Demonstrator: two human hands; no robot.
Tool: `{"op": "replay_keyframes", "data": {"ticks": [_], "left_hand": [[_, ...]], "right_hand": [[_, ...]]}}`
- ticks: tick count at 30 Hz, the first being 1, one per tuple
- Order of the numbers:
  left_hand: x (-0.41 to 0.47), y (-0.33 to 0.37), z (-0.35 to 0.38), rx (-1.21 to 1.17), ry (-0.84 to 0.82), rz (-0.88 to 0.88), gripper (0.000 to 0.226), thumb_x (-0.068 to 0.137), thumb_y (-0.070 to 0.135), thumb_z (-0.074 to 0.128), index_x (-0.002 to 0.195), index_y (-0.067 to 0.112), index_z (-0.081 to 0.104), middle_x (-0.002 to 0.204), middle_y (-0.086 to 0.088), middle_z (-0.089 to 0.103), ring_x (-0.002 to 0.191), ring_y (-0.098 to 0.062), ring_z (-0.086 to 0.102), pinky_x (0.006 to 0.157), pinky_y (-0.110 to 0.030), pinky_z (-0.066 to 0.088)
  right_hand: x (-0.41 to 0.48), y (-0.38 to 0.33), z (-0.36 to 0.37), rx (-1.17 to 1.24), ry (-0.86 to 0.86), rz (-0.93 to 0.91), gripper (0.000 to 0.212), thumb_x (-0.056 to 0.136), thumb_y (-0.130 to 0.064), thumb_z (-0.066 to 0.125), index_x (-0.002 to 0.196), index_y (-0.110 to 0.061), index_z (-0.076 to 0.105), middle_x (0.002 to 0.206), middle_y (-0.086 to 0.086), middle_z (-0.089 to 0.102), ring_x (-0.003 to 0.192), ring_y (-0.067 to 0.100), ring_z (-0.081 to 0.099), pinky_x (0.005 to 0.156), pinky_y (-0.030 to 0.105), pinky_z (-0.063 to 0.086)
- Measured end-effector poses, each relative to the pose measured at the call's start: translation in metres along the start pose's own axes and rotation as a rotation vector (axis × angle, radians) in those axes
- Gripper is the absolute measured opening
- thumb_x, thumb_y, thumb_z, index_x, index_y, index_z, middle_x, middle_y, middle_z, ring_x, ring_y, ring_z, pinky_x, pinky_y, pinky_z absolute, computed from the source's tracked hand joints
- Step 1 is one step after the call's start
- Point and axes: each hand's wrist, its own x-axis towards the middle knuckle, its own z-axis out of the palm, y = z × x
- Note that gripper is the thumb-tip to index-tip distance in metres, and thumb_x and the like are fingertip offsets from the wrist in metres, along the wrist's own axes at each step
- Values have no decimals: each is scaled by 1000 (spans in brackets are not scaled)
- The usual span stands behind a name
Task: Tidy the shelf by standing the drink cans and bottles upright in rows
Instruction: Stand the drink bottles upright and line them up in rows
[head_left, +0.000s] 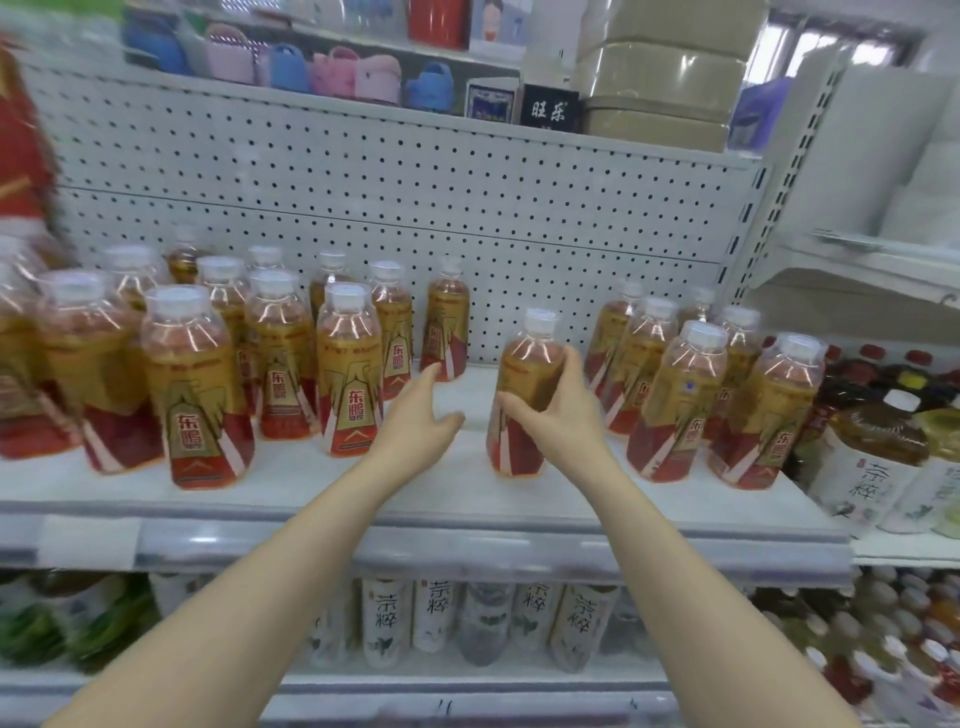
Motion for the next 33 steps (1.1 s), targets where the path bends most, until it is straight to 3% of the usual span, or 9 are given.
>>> {"op": "replay_keyframes", "data": {"ticks": [6,12,17,22,26,30,33], "left_hand": [[69,13,20,-18,63,-77,87,97,26,59,158,13,-1,165,-5,4,151,-24,9,120,-42,15],[129,14,40,-98,170,-235,95,95,19,60,156,13,-14,165,-8,-4,151,-30,7,120,-50,16],[156,3,48,-151,249,-299,91,96,17,58,156,14,-9,165,-7,3,150,-30,11,120,-52,18],[165,-5,46,-69,318,-302,81,90,22,67,152,7,17,154,-15,28,141,-35,33,113,-54,32],[150,1,46,-4,262,-217,74,87,24,71,144,5,28,142,-15,39,130,-34,45,105,-48,41],[130,8,46,17,186,-143,77,87,25,72,146,5,26,140,-14,39,128,-32,46,103,-43,40],[118,14,42,28,115,-131,76,87,26,73,144,6,28,139,-13,39,127,-30,46,103,-41,42]], "right_hand": [[24,25,-15,-39,107,73,80,74,-39,83,135,-25,32,119,-3,60,106,19,60,93,38,50],[62,45,-12,-77,138,102,80,73,-41,84,130,-25,31,114,-3,60,102,20,62,89,39,53],[102,58,5,-35,158,132,82,71,-37,86,129,-25,29,114,-7,53,105,17,57,90,34,49],[136,71,28,-2,152,129,89,64,-50,86,131,-24,32,128,-1,45,116,18,49,96,41,47],[154,70,30,96,93,203,88,76,-60,73,142,-23,29,133,-1,42,117,19,49,94,39,46],[150,70,19,133,-20,187,60,85,-39,71,135,-22,41,106,-11,58,98,8,59,82,28,45],[146,68,10,111,10,179,64,79,-41,78,129,-20,45,108,-7,61,99,13,61,83,28,47]]}}
